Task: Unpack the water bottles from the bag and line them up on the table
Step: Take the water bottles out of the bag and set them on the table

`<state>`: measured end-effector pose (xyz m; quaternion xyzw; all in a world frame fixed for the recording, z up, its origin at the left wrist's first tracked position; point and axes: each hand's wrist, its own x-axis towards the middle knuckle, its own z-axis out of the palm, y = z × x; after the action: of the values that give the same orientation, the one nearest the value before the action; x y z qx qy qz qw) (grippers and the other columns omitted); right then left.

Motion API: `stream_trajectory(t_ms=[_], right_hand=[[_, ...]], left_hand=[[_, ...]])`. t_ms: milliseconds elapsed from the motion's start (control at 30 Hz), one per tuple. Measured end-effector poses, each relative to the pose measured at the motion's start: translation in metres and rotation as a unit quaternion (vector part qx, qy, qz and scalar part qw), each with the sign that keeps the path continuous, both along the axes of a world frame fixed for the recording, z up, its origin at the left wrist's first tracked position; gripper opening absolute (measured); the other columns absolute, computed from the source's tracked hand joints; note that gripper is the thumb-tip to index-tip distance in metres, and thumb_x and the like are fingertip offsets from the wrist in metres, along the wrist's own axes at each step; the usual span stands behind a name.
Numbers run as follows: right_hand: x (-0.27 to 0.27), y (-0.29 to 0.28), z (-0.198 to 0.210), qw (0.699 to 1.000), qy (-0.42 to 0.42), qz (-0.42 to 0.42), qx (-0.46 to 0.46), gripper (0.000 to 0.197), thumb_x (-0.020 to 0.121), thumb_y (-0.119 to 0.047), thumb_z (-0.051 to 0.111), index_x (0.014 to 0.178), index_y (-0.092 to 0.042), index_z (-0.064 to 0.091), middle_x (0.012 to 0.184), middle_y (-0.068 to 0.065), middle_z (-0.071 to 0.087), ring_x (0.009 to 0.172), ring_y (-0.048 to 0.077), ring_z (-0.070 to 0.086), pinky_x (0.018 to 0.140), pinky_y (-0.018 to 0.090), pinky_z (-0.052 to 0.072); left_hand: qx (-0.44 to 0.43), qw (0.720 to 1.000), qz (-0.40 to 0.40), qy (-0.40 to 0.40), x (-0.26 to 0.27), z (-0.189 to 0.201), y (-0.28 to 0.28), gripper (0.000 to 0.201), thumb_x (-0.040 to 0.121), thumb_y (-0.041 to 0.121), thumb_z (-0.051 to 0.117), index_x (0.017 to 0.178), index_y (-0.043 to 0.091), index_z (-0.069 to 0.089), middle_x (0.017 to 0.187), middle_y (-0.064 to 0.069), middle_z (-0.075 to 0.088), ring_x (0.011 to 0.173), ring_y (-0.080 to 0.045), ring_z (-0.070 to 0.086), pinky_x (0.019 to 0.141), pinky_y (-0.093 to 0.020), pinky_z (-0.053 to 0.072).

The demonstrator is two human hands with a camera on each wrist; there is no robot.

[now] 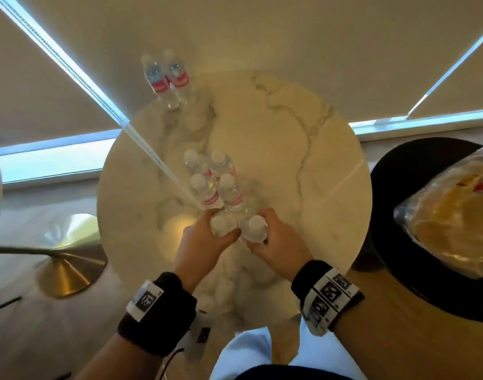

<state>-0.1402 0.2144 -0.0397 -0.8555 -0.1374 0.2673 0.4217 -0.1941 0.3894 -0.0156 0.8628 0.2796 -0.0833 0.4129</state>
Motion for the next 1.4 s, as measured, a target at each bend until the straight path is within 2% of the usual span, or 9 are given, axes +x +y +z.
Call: stream_trajectory(t_ms=[167, 400, 500, 633, 900, 1100, 1200, 1267, 1400], right_hand=[[0.01, 0.05, -0.006, 1.0, -0.016, -0.011, 0.008, 0.058, 0.079, -0.032, 0.072, 0.128, -0.026, 0.042, 0.113, 0.001, 0.067, 0.096, 0.023, 0.065, 0.074, 0.034, 0.05], [0.014, 0.05, 0.002, 0.999, -0.002, -0.01, -0.031, 0.074, 0.075, -0.037, 0.079, 0.135, -0.026, 0.037, 0.126, -0.001, 0.063, 0.106, 0.022, 0.063, 0.081, 0.031, 0.048], [0.019, 0.034, 0.015, 0.997, 0.031, 0.004, -0.07, 0.094, 0.068, -0.053, 0.081, 0.144, -0.026, 0.033, 0.143, -0.003, 0.051, 0.122, 0.021, 0.056, 0.097, 0.037, 0.047], [0.028, -0.033, 0.035, 0.994, 0.013, -0.074, -0.085, 0.065, 0.077, -0.074, 0.057, 0.124, -0.029, 0.057, 0.117, -0.013, 0.066, 0.1, 0.01, 0.066, 0.086, 0.031, 0.053], [0.081, -0.243, 0.022, 0.918, -0.024, -0.376, -0.121, 0.042, 0.095, -0.059, 0.037, 0.084, -0.027, 0.063, 0.086, -0.001, 0.072, 0.083, 0.024, 0.068, 0.084, 0.045, 0.054], [0.149, -0.376, -0.001, 0.845, 0.034, -0.525, -0.097, 0.04, 0.099, -0.041, 0.042, 0.103, -0.012, 0.069, 0.098, 0.009, 0.071, 0.094, 0.029, 0.065, 0.089, 0.038, 0.049], [0.179, -0.42, -0.018, 0.836, 0.1, -0.518, -0.149, 0.033, 0.1, -0.03, 0.046, 0.118, -0.012, 0.066, 0.112, 0.012, 0.065, 0.101, 0.026, 0.058, 0.078, 0.025, 0.035], [0.192, -0.438, -0.023, 0.838, 0.094, -0.513, -0.16, 0.025, 0.097, -0.04, 0.049, 0.11, -0.024, 0.064, 0.097, 0.004, 0.057, 0.085, 0.019, 0.058, 0.069, 0.021, 0.034], [0.213, -0.461, -0.032, 0.857, 0.133, -0.474, -0.15, 0.012, 0.098, -0.038, 0.052, 0.099, -0.028, 0.058, 0.087, -0.005, 0.052, 0.063, 0.008, 0.043, 0.054, 0.022, 0.03]], left_hand=[[-0.019, 1.0, 0.012, 0.004, 0.007, -0.007, 0.04, 0.048, 0.077, 0.049, 0.077, 0.118, 0.03, 0.06, 0.101, 0.015, 0.07, 0.089, -0.002, 0.064, 0.057, -0.004, 0.038], [-0.036, 0.999, 0.013, 0.017, -0.001, -0.009, 0.046, 0.067, 0.067, 0.062, 0.08, 0.118, 0.026, 0.057, 0.101, 0.014, 0.063, 0.096, -0.012, 0.064, 0.07, -0.018, 0.045], [0.091, 0.994, -0.043, 0.039, -0.013, 0.012, 0.048, 0.074, 0.07, 0.073, 0.069, 0.124, 0.024, 0.057, 0.109, 0.008, 0.067, 0.101, -0.017, 0.063, 0.076, -0.028, 0.045], [0.171, 0.977, -0.087, -0.092, -0.023, 0.055, 0.03, 0.046, 0.084, 0.068, 0.059, 0.109, 0.029, 0.063, 0.103, 0.013, 0.07, 0.095, -0.014, 0.065, 0.075, -0.034, 0.054], [0.048, 0.943, -0.282, -0.168, 0.058, 0.061, -0.153, 0.028, 0.092, 0.057, 0.053, 0.097, 0.032, 0.064, 0.088, 0.016, 0.066, 0.084, -0.003, 0.063, 0.073, -0.032, 0.055], [-0.008, 0.9, -0.424, -0.099, 0.159, 0.017, -0.349, 0.027, 0.099, 0.047, 0.048, 0.099, 0.024, 0.063, 0.087, 0.009, 0.063, 0.078, -0.007, 0.06, 0.072, -0.033, 0.054], [-0.059, 0.894, -0.444, -0.032, 0.203, -0.025, -0.425, 0.03, 0.101, 0.039, 0.048, 0.113, 0.015, 0.062, 0.098, -0.003, 0.069, 0.09, -0.017, 0.066, 0.086, -0.038, 0.055], [-0.02, 0.895, -0.447, 0.005, 0.228, -0.05, -0.459, 0.043, 0.099, 0.043, 0.048, 0.132, 0.016, 0.052, 0.12, -0.006, 0.065, 0.112, -0.022, 0.061, 0.101, -0.036, 0.046], [0.051, 0.911, -0.409, -0.008, 0.273, -0.077, -0.508, 0.037, 0.099, 0.041, 0.048, 0.129, 0.022, 0.055, 0.119, 0.008, 0.058, 0.108, -0.01, 0.054, 0.085, -0.018, 0.035]])
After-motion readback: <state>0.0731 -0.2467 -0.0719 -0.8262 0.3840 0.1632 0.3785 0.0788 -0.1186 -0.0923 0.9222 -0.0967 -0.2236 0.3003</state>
